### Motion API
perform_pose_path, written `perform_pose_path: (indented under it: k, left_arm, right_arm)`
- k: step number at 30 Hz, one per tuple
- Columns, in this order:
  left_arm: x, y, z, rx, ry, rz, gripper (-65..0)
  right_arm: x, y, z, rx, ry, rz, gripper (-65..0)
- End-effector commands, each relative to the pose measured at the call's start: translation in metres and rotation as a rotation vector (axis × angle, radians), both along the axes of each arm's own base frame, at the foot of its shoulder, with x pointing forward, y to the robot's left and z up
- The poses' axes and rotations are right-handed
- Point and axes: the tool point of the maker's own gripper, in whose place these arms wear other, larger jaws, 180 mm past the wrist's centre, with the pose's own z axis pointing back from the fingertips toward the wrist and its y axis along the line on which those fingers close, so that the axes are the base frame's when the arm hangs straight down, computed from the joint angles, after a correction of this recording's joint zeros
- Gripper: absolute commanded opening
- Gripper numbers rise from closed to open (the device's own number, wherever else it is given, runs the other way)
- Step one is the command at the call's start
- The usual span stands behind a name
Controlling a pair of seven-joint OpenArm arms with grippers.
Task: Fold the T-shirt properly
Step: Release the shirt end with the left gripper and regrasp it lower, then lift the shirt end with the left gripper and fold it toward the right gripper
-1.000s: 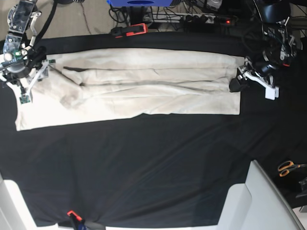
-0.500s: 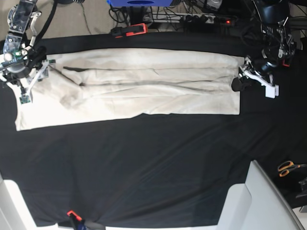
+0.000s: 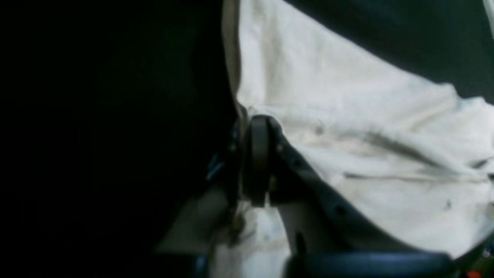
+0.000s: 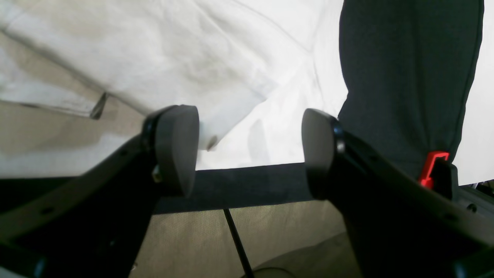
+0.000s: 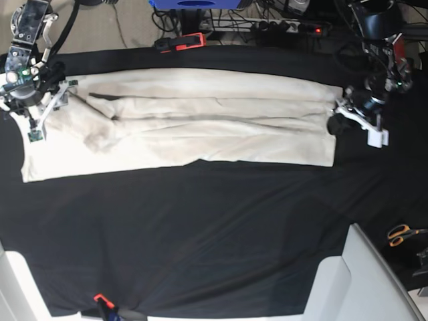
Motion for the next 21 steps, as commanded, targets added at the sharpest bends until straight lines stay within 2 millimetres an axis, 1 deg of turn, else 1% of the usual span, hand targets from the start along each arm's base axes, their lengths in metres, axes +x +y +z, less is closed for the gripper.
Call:
perform_pose_path:
  k: [1, 5, 8, 12, 13, 15, 17, 21]
  left_arm:
    - [0.009, 0.011, 0.02, 0.034, -0.066, -0.002, -65.0]
    - [0.011, 0.018, 0.04, 0.081, -0.118, -0.01, -65.0]
    - [0.008, 0.016, 0.048, 0.107, -0.134, -0.032, -65.0]
    - [0.005, 0.014, 0.062, 0.142, -0.165, -0.06, -65.0]
    - [0.004, 0.017, 0.068, 0.153, -0.187, -0.052, -65.0]
    - [0.0, 0.033, 0.079, 0.199, -0.219, 0.015, -65.0]
    - [-0.003, 0.038, 0.082, 0.265, -0.216, 0.015, -65.0]
    - [-0.01, 0.036, 0.075, 0.345, -0.178, -0.023, -65.0]
  right_arm:
    - [0.008, -0.003, 0.009, -0.014, -0.034, 0.006, -25.4]
    - [0.008, -0.002, 0.008, -0.013, -0.034, 0.01, -25.4]
    - [0.01, 0.009, 0.006, -0.003, -0.028, 0.042, -25.4]
    - [0.009, 0.012, 0.004, 0.0, -0.023, 0.051, -25.4]
    - [0.009, 0.014, 0.004, 0.002, -0.021, 0.059, -25.4]
    - [0.008, 0.015, 0.003, 0.002, -0.02, 0.06, -25.4]
    - [0.008, 0.014, 0.004, 0.001, -0.021, 0.059, -25.4]
    - [0.01, 0.016, 0.005, 0.002, -0.024, 0.065, -25.4]
